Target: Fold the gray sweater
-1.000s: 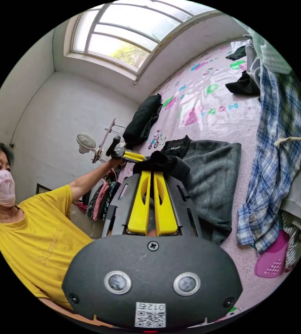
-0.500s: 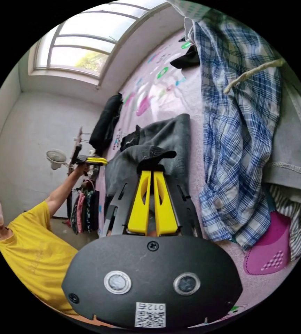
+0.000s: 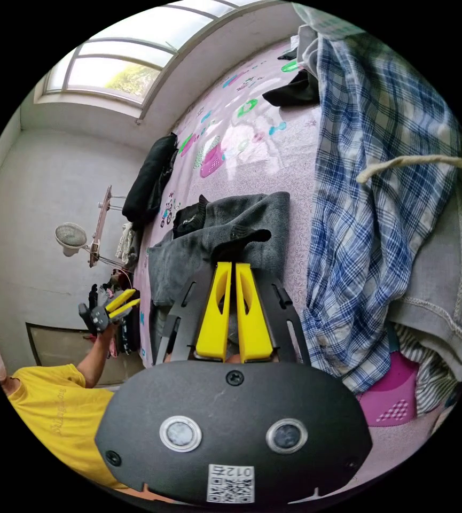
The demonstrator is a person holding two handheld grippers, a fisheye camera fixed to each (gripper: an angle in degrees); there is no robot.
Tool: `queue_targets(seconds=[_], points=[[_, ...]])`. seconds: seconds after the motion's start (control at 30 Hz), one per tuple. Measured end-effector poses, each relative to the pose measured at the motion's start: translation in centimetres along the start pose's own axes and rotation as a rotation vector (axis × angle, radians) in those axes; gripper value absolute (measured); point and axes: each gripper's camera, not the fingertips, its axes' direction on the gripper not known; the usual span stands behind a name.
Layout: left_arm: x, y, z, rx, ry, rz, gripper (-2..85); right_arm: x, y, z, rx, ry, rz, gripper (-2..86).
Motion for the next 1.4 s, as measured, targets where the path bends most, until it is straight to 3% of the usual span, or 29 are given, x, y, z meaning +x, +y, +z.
queue_targets(seconds=[0.17,0.43,0.67,0.9,1.0,1.17,1.4], points=[[5.3,1.7,2.0,-0.056,-0.007,0.043,9.5,0.2,0.6,0.1,0.024,-0.033,0.054,0.6],[6.8,1.8,4.5,-0.152,-0.088,0.125,3.7,-0.8,0.3,0.3,0.007,-0.028,0.061,0.7],[-1.3,6.6,3.3,-0.097,0.124,-0.105,0.8,-0.2,1.1,1.2,-0.019,-0.047,0.104,0.7],[-1.8,8.5,4.8,-0.145,0.179,-0.093,1.1,-0.1,2.5,4.2,-0.077,-0.039,0.121,1.7],[-2.3,10.3,3.6,-0.182,0.171,-0.072,1.0,-1.5,3.8,3.2,-0.123,0.047,0.058,2.3],[-6.0,12.1,-0.8,-0.077,0.134,-0.22,0.5,-7.8,6.0,0.9,0.02,0.28,-0.113,4.5],[-7.8,2.8,1.3,-0.052,0.094,-0.198,0.4,-14.0,2.5,7.9,-0.127,0.46,-0.396,8.1]])
